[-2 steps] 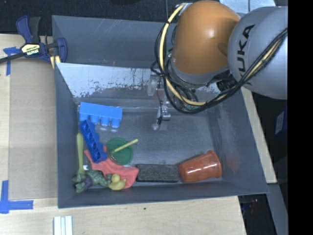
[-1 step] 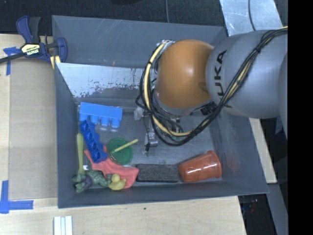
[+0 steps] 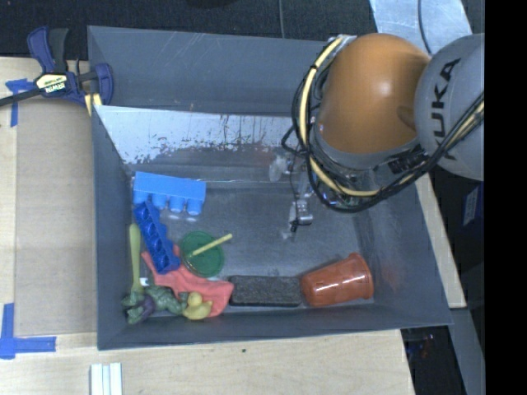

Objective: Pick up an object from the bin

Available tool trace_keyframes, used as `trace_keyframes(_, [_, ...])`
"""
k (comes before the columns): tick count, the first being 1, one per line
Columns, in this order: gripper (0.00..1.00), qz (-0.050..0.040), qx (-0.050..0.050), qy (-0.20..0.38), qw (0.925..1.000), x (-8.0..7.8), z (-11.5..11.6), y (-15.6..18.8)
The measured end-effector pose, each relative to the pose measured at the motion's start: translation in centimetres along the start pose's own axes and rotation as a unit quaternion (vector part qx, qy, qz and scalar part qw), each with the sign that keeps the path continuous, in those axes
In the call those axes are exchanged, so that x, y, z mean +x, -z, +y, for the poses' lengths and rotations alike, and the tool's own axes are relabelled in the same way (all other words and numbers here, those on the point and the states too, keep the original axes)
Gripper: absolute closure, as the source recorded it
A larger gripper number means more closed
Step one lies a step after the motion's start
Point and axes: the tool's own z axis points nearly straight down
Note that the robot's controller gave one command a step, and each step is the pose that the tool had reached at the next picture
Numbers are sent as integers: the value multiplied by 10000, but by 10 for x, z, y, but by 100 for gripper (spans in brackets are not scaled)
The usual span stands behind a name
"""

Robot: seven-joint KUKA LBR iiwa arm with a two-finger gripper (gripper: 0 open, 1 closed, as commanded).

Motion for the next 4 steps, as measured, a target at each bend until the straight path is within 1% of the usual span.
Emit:
trace_keyframes(1, [0,27,-5,16,10000,16,-30,-16])
trace_keyframes(2, [0,39,-2,406,9992,16,-26,35])
trace_keyframes(3, [0,11,0,794,9968,24,-36,5])
trace_keyframes(4, [0,23,1,1077,9942,28,21,-11])
